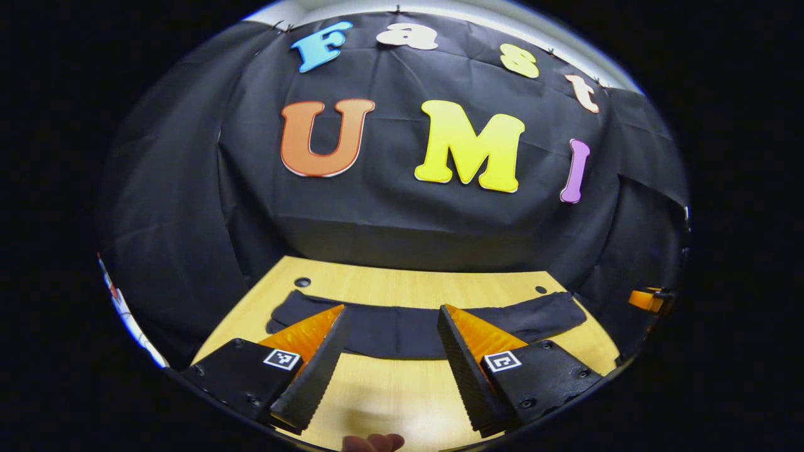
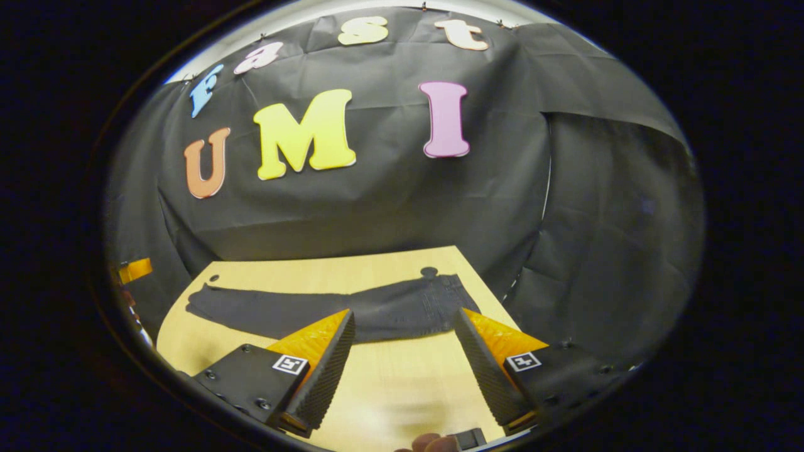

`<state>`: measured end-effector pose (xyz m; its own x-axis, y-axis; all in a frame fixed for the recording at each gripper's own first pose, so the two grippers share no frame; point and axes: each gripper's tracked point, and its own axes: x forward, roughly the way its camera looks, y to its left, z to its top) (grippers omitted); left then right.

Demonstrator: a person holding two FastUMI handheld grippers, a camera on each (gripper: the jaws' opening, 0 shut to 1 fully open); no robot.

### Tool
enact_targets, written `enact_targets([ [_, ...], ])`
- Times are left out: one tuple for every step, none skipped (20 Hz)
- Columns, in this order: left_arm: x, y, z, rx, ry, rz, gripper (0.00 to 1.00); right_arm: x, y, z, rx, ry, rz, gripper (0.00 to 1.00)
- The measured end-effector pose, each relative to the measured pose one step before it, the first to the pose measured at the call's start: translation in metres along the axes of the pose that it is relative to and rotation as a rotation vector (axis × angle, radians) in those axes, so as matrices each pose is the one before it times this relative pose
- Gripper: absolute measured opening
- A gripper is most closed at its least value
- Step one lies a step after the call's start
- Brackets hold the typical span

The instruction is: Grasp the waist and the cuffs of the jeans and fold them to make the two legs overlap; first hold the waist and fold one-third of the jeans toward the cuffs, then hold the cuffs and fold the remaining one-third in the same direction to finish folding.

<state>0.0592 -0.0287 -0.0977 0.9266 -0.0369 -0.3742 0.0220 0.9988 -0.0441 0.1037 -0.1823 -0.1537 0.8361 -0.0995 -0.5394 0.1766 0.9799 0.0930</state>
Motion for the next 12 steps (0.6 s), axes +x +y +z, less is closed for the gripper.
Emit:
enact_targets([
  [0.00000,-0.00067,0.00424,0.01140,-0.02425,0.00428,0.91,0.00476,-0.00346,-0.00647,0.00138,0.01651,-0.00324,0.98],
  [0.00063,-0.00224,0.00194,0.01087,-0.00841,0.00140,0.90,0.00501,-0.00554,-0.00374,0.00706,0.01156,-0.00874,0.99],
  [0.00008,0.00042,0.00439,0.01781,-0.02032,0.01744,0.91,0.00656,-0.00620,-0.00287,0.00394,0.00692,-0.00816,1.00],
  [0.00037,-0.00072,0.00738,0.02118,-0.02620,0.02058,0.91,0.00728,-0.00584,-0.00215,0.00251,0.00762,-0.00679,0.99],
  [0.00041,-0.00085,0.00821,0.00979,-0.02614,0.01430,0.91,0.00919,-0.00672,-0.00304,0.00281,0.00617,-0.00613,0.99],
  [0.00128,-0.00130,0.00640,-0.00103,-0.01741,0.01448,0.90,0.01094,-0.00740,-0.00292,0.00203,0.01279,-0.00962,0.99],
  [0.00235,-0.00304,0.00370,-0.00905,-0.00820,0.01302,0.90,0.01327,-0.00734,-0.00174,0.00847,0.00633,-0.00475,0.94],
  [0.00371,-0.00374,0.00267,-0.00849,0.00164,0.00939,0.90,0.01440,-0.00759,-0.00162,0.01382,0.01077,-0.00572,0.99],
  [0.00324,-0.00376,0.00231,-0.00884,0.00019,0.00656,0.90,0.01631,-0.00809,-0.00303,0.02280,0.00847,-0.00354,0.98],
  [0.00360,-0.00285,0.00313,-0.00308,0.00117,0.01170,0.90,0.01936,-0.00983,-0.00166,0.01910,0.00687,-0.00878,0.94],
  [0.00436,-0.00306,0.00237,-0.00047,-0.00612,0.00940,0.90,0.02202,-0.01163,-0.00506,0.01509,0.01769,-0.01341,0.94],
  [0.00384,-0.00381,0.00277,-0.00039,-0.00206,0.00905,0.90,0.02096,-0.01091,-0.00270,0.01966,0.01576,-0.00966,0.98],
])
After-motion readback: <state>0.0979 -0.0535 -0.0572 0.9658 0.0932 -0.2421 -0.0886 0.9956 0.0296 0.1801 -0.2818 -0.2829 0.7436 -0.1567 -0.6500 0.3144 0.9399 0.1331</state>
